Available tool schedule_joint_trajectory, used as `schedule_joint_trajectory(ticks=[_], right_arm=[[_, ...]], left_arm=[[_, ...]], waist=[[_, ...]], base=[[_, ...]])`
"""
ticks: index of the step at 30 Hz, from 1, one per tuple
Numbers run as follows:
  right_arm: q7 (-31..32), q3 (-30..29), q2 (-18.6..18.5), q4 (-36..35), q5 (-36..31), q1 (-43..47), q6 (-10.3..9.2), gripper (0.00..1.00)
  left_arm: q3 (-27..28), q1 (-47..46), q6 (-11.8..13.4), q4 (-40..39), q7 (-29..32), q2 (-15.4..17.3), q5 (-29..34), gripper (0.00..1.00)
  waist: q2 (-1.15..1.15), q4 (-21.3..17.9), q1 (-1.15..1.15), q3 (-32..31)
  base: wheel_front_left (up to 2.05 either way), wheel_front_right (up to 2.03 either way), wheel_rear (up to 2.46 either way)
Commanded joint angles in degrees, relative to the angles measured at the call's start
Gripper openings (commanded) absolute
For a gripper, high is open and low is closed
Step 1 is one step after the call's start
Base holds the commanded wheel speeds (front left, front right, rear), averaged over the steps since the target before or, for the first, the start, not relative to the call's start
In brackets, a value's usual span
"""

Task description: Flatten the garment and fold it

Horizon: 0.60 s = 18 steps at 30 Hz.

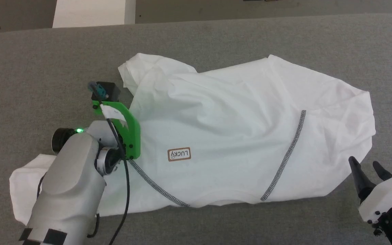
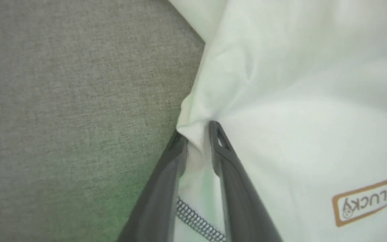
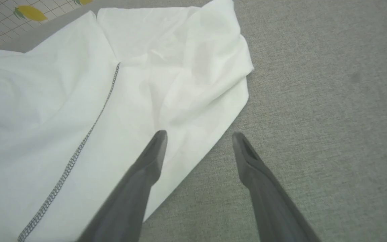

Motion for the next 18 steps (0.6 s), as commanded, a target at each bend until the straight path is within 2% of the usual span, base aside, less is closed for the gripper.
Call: schedule_joint_trajectory(ticks=[1, 9, 13, 18], right_arm=[[0.2, 0.1, 0.0, -0.4, -0.2, -1.0, -0.09, 1.0], [0.2, 0.6, 0.0, -0.8, -0.5, -1.6, -0.09, 1.0], [0.2, 0.7, 0.0, -1.2, -0.5, -2.0, -0.09, 1.0], [0.0, 0.7, 0.0, -1.5, -0.6, -2.5, -0.09, 1.0]], left_arm=[[0.1, 0.5, 0.1, 1.6, -0.6, -0.9, -1.2, 0.0], [5.4, -6.1, 2.9, 1.4, -9.6, 0.9, -1.7, 0.0], [6.1, -9.0, 4.2, 1.7, -13.1, 2.2, 0.0, 0.0], [6.0, -10.4, 4.2, 3.7, -15.0, 1.7, 0.0, 0.0]], waist=[[0.49, 0.0, 0.0, 0.5], [0.49, -0.4, 0.0, 2.4], [0.49, -0.9, 0.0, 4.2], [0.49, -1.2, 0.0, 5.8]], base=[[0.0, 0.0, 0.0], [0.0, 0.0, 0.0], [0.0, 0.0, 0.0], [0.0, 0.0, 0.0]])
